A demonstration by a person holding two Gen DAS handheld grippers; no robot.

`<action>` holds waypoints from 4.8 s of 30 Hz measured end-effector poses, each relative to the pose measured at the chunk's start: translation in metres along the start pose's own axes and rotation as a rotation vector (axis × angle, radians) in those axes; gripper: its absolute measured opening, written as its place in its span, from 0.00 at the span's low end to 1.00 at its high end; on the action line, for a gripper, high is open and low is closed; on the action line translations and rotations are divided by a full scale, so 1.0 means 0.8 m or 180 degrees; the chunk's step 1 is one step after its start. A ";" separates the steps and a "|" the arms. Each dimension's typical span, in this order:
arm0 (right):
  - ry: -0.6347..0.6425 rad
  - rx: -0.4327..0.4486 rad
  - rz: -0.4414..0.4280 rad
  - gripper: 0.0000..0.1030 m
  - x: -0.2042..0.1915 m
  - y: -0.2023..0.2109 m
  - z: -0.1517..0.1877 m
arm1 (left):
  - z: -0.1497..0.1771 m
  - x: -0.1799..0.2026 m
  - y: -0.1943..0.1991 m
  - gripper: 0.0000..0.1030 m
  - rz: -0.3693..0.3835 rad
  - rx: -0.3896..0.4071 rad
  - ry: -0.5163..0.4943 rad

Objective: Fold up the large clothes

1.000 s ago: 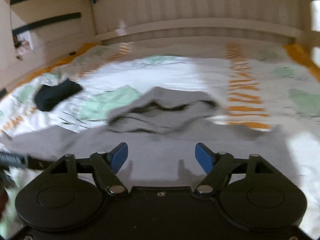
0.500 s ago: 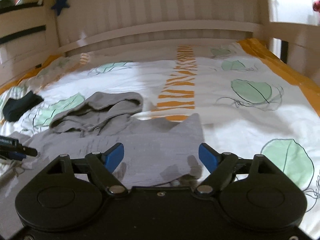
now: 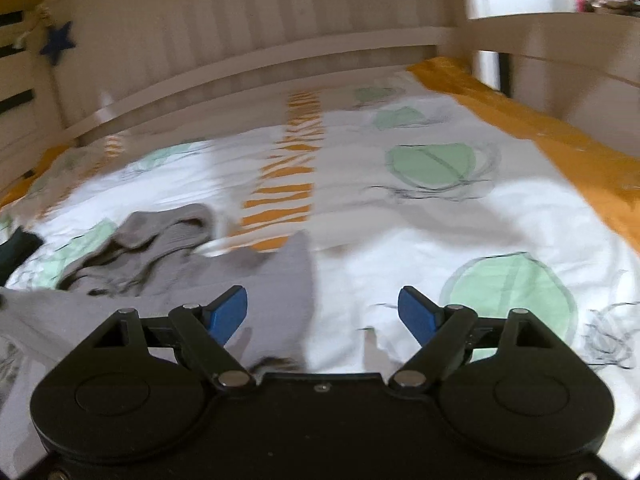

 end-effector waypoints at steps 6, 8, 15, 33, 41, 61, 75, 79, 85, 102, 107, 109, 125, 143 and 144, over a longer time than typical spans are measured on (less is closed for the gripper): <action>-0.0317 -0.0146 0.0116 0.82 0.038 -0.017 0.004 | -0.012 -0.018 0.005 0.05 -0.0125 0.0061 0.0035; -0.0284 -0.0176 0.0123 0.82 0.034 -0.024 0.006 | -0.009 -0.026 0.000 0.05 -0.0191 0.0037 0.0054; 0.0169 -0.0282 0.0160 0.82 -0.010 -0.050 0.015 | -0.001 -0.058 -0.009 0.05 -0.0314 -0.0031 0.0170; 0.0734 -0.0196 0.0497 0.91 -0.040 -0.053 0.023 | 0.055 -0.125 -0.060 0.07 -0.0747 -0.0507 0.0212; 0.0821 -0.0457 0.0552 0.92 -0.044 -0.088 0.041 | 0.072 -0.147 -0.053 0.25 -0.0409 -0.0512 0.0286; 0.1352 -0.0031 -0.0215 0.95 -0.184 -0.026 0.078 | 0.072 -0.386 0.089 0.59 -0.0904 -0.0064 0.1629; 0.1857 -0.0367 -0.0778 0.95 -0.345 -0.037 0.137 | 0.059 -0.492 0.097 0.59 -0.0896 0.0141 0.1863; 0.1960 -0.0331 -0.0912 0.95 -0.398 -0.043 0.137 | 0.056 -0.500 0.096 0.59 -0.0705 0.0236 0.1835; 0.1923 -0.0318 -0.0955 0.95 -0.464 -0.074 0.122 | 0.059 -0.512 0.099 0.21 -0.0616 0.0348 0.1918; 0.2056 -0.0457 -0.0569 0.71 -0.505 -0.131 0.139 | -0.019 -0.440 0.172 0.06 -0.0394 0.0883 0.1398; 0.1931 -0.0489 -0.0724 0.72 -0.498 -0.129 0.132 | -0.066 -0.368 0.203 0.05 -0.0181 0.1010 0.1045; 0.1838 -0.0518 -0.0839 0.72 -0.492 -0.124 0.126 | -0.083 -0.333 0.214 0.05 -0.0067 0.1073 0.0902; 0.1253 -0.0439 -0.0882 0.73 -0.327 -0.055 0.088 | -0.119 0.015 0.138 0.06 0.1042 0.0870 -0.0066; 0.0457 -0.0467 -0.0506 0.73 -0.150 -0.035 0.074 | 0.029 0.177 -0.077 0.51 0.0999 -0.0286 -0.0499; 0.0440 -0.0469 -0.0493 0.74 -0.147 -0.036 0.075 | 0.030 0.178 -0.072 0.54 0.1014 -0.0273 -0.0535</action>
Point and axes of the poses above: each gripper's, at about its wrist camera, not at the fingertips, and y roughly against the way its jaws point, x to its right, z to its underside, the point moved 9 cm from there along -y, roughly the way its jaws point, and after that the axes turned 14 degrees about -x, right-handed, at the moved point
